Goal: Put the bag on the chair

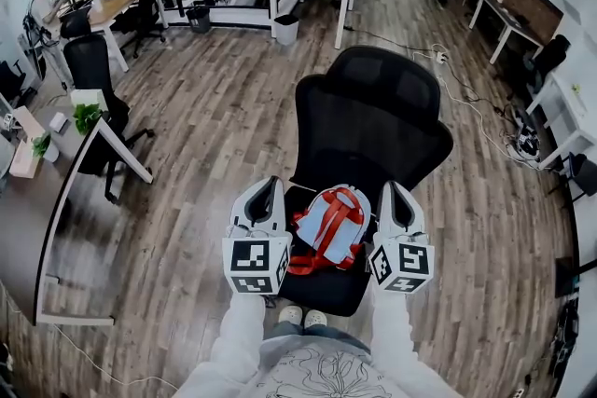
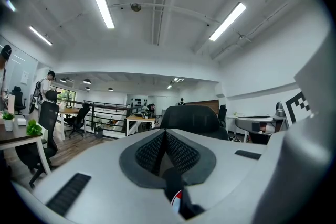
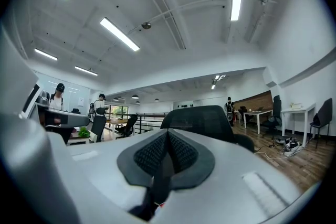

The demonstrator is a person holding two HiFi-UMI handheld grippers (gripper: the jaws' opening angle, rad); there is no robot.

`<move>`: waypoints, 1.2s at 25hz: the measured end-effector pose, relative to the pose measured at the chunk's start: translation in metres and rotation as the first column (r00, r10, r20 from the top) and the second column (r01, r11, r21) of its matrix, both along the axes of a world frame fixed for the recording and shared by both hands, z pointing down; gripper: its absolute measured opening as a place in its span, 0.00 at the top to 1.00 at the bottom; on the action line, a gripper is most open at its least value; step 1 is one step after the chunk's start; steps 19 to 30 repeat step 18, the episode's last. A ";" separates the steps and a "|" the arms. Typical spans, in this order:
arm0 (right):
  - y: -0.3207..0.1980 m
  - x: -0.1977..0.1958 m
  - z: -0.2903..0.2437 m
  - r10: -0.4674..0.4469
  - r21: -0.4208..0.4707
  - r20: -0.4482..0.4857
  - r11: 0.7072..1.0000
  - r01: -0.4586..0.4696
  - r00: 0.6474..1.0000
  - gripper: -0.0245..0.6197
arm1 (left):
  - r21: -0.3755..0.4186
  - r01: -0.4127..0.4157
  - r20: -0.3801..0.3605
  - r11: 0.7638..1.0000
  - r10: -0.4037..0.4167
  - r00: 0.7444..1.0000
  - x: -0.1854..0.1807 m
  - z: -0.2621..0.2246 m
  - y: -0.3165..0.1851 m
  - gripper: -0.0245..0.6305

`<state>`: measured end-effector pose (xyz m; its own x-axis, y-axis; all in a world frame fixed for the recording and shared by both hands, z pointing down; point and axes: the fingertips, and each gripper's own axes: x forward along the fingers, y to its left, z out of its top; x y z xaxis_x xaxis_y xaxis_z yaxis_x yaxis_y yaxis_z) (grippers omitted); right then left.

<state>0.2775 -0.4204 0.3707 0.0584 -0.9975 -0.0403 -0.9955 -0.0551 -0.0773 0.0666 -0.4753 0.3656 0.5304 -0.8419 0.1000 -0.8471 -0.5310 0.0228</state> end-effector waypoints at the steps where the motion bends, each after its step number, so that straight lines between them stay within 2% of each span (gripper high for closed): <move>1: 0.000 0.000 0.000 0.000 0.000 0.000 1.000 0.000 1.000 0.95 | -0.001 0.000 0.000 1.000 0.000 1.000 0.000 0.001 0.000 0.95; 30: -0.001 0.003 -0.002 -0.007 0.004 -0.001 1.000 0.007 1.000 0.95 | 0.005 -0.008 0.012 1.000 0.008 1.000 0.002 0.000 0.002 0.95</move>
